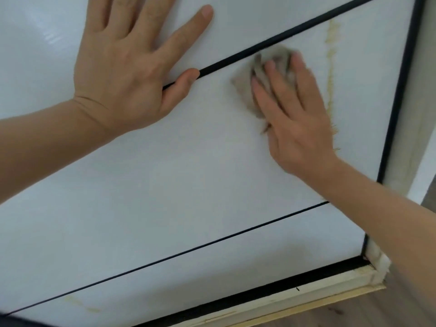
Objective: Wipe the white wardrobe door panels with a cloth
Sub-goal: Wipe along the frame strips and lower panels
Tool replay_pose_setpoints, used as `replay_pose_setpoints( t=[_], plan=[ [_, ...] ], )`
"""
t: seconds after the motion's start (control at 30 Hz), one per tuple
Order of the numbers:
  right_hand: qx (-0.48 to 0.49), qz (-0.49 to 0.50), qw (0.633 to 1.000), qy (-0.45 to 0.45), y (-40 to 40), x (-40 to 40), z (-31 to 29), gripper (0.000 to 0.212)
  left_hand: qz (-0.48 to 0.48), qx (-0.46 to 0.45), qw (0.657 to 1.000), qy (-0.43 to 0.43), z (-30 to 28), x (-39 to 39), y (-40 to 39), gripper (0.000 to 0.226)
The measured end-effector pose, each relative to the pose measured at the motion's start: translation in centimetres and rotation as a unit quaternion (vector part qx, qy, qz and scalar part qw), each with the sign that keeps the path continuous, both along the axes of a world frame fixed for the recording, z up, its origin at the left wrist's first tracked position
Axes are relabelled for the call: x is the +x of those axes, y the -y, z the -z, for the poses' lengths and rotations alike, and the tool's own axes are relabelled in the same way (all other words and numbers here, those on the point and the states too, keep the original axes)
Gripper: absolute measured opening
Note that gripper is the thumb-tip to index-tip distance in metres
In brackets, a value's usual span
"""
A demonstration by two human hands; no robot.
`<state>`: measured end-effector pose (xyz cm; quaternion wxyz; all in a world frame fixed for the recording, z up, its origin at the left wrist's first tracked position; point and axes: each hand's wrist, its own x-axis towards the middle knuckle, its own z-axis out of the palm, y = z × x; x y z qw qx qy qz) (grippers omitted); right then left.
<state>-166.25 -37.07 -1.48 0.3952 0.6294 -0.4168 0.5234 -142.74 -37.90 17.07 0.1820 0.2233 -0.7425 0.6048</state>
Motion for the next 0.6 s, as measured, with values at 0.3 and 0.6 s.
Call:
replay_pose_setpoints(
  t=[0.3, 0.6],
  plan=[
    [0.18, 0.07, 0.947, -0.255, -4.4, 2.8, 20.7, 0.082, -0.004, -0.021, 1.0, 0.005, -0.1, -0.2, 0.4, 0.056],
    [0.028, 0.036, 0.994, 0.097, -1.1, -3.2, -4.2, 0.056, 0.018, 0.065, 0.998, 0.015, -1.6, -6.2, -1.6, 0.051]
  ],
)
